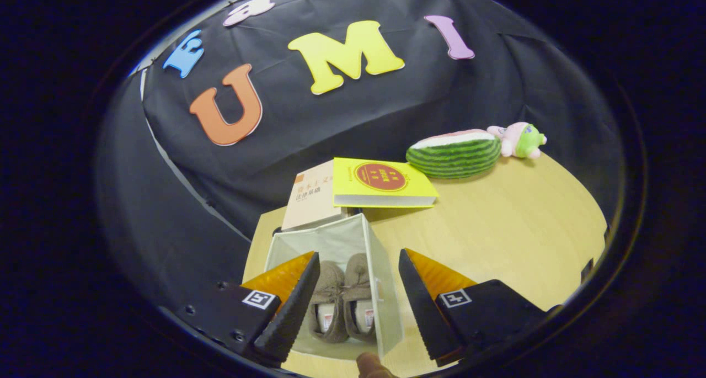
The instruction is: Open the storage box then place both shoes into the box .Put the left shoe in first, then the right shoe, with the right side of both shoes facing outward in a uniform manner.
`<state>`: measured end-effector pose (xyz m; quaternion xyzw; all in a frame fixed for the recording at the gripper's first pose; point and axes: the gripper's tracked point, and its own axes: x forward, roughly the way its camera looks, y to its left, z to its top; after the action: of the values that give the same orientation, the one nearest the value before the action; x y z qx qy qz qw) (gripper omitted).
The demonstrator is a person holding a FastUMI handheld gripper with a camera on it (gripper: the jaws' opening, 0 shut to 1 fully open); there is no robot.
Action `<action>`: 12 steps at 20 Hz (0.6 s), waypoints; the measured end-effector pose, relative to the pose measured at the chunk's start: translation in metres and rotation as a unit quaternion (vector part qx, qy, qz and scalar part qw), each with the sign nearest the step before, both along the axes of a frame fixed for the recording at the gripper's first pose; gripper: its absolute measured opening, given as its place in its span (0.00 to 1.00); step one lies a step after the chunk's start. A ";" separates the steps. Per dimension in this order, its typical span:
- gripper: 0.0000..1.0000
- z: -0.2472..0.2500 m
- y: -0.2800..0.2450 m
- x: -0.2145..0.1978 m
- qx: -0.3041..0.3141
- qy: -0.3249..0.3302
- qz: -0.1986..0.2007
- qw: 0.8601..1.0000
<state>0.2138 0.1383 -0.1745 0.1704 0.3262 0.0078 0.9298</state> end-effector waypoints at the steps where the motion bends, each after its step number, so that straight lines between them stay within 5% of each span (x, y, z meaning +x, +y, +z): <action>1: 0.93 0.002 -0.006 0.000 -0.007 -0.003 -0.001 1.000; 12: 0.99 0.055 -0.042 -0.031 -0.048 -0.069 0.031 0.996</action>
<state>0.1825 0.0965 -0.1192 0.1146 0.2665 0.0322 0.9565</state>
